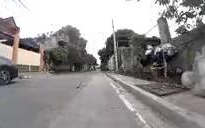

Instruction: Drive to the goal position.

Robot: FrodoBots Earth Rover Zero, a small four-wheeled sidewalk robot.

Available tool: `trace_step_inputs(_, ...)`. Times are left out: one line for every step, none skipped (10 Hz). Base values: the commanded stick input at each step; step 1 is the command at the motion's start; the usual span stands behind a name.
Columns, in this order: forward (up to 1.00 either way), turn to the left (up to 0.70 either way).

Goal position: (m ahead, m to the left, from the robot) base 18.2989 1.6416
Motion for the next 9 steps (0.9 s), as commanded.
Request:
trace_step_inputs(1.00,0.00)
trace_step_inputs(1.00,0.00)
trace_step_inputs(1.00,0.00)
trace_step_inputs(1.00,0.00)
trace_step_inputs(1.00,0.00)
trace_step_inputs(1.00,0.00)
trace_step_inputs(1.00,0.00)
trace_step_inputs(1.00,0.00)
trace_step_inputs(1.00,0.00)
